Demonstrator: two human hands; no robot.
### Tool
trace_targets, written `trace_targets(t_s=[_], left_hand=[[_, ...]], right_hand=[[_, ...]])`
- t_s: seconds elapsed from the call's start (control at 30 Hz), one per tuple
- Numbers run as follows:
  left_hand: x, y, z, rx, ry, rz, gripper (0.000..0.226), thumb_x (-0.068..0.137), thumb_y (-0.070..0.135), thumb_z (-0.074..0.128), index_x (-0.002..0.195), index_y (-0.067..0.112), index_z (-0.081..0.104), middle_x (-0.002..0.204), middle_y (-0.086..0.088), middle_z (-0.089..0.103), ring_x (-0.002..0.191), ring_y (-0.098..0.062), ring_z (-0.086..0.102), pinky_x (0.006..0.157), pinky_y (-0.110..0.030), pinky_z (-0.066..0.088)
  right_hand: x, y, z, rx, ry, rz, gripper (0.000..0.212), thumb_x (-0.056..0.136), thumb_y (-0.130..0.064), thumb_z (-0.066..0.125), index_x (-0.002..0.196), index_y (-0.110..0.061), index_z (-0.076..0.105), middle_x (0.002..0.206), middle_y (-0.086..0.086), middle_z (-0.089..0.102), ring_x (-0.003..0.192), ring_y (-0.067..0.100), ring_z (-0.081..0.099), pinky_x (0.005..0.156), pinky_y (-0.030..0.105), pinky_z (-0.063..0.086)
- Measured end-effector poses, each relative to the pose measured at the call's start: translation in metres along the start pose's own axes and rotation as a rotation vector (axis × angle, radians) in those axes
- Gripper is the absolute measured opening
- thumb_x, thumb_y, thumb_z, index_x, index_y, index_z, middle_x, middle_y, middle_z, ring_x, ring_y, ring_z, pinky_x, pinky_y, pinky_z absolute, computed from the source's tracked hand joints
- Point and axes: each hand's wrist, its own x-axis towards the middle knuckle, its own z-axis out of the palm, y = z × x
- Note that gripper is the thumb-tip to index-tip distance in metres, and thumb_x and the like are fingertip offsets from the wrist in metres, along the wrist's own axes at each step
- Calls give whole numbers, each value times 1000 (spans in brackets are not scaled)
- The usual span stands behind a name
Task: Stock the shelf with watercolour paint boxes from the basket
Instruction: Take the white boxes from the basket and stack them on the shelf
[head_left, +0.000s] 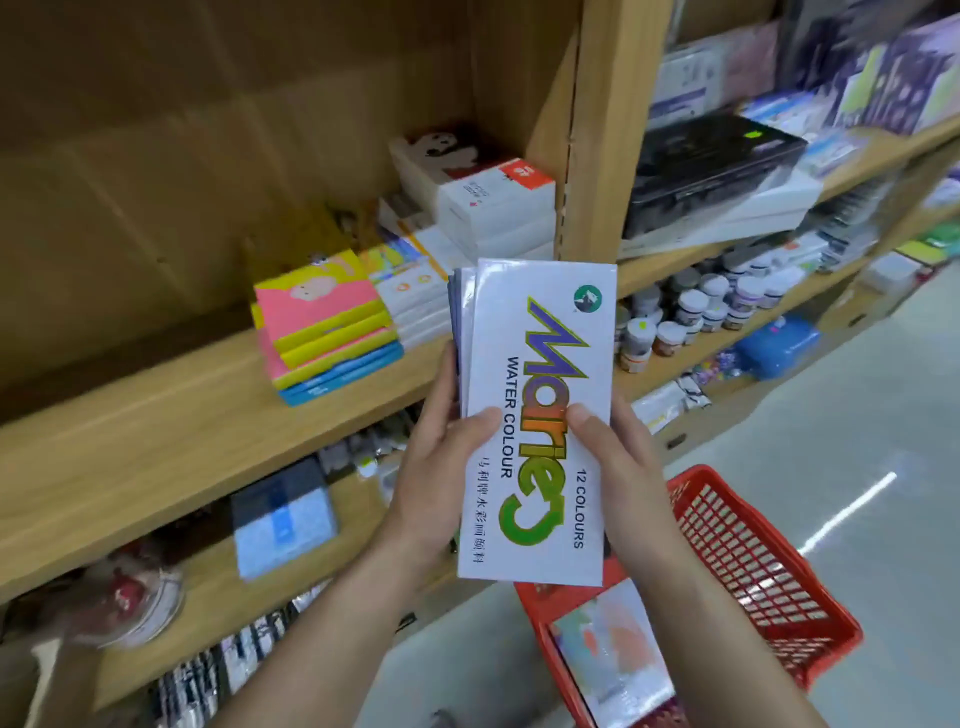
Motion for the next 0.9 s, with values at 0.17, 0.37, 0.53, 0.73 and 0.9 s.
trace_targets(t_s=[0.17,0.37,0.53,0.73,0.9], left_hand=[[-28,67,-83,-18,118,139,70,86,16,56,149,45,43,121,0,77,93,-24,78,67,-32,62],[-40,116,-193,20,264,247,66,88,21,55,151,37,43,133,-11,70,101,-32,73,84,-45,57],[-16,130,-258,-2,388,202,57,91,19,52,146,30,49,130,-8,72,98,-23,74,81,-37,58],[20,135,-299,-51,439,-9,12,104,13,49,109,14,59,70,-4,77,55,-16,73,47,-23,55],[5,135,-307,22,345,-14,15,105,17,47,101,21,61,81,-1,80,62,-11,76,50,-20,56]], right_hand=[[10,6,109,12,-197,10,31,96,-22,62,126,-19,68,111,6,81,90,21,80,69,28,62],[32,31,236,-31,-394,87,33,95,-29,63,127,-32,65,107,-5,82,87,14,79,67,26,61],[59,58,307,-157,-307,228,34,101,-28,63,133,-18,66,122,6,77,109,26,75,95,43,59],[101,65,332,-285,-267,401,34,104,-37,56,102,-11,79,94,11,84,77,25,81,66,32,64],[92,73,322,-283,-375,356,22,104,-26,56,116,-18,73,89,-1,84,77,16,81,63,28,62]])
